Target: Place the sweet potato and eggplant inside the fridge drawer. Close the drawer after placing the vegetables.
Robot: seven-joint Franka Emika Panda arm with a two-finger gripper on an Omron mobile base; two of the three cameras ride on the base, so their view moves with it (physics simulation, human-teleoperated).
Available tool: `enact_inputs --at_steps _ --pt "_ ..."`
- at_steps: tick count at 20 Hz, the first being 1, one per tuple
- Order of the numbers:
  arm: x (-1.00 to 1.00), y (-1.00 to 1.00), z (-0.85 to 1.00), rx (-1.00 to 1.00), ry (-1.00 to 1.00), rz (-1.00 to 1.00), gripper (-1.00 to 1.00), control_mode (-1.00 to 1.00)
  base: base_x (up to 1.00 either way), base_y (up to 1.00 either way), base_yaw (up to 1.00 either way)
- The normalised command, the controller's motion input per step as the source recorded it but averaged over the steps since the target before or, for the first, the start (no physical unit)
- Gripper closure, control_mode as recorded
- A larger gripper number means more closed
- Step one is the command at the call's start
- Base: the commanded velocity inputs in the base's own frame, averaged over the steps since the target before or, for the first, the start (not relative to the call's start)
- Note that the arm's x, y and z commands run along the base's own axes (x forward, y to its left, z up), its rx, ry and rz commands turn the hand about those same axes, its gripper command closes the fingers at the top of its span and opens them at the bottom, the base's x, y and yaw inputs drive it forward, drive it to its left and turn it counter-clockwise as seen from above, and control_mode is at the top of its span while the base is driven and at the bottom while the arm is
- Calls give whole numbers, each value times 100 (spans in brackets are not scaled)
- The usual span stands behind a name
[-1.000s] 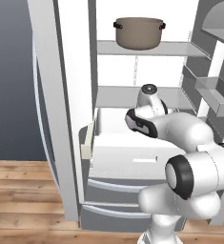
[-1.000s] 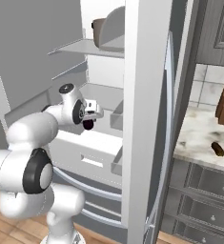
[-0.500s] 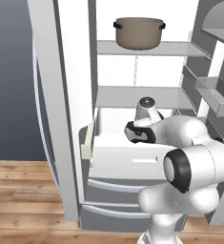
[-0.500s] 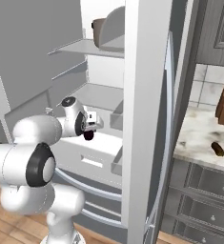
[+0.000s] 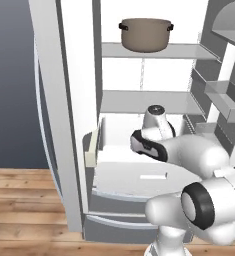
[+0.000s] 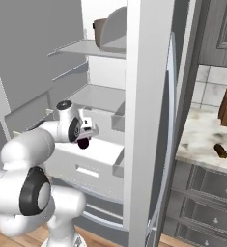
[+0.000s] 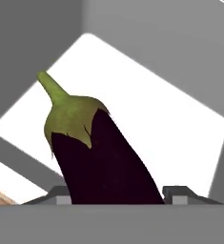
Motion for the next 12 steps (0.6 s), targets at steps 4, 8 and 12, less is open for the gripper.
enact_inputs --at_steps 4,8,12 --pt "-8 4 21 0 8 4 100 -100 0 0 0" --pt "99 -5 65 0 3 0 100 -100 0 0 0" --pt "55 0 -20 0 17 0 100 -100 0 0 0"
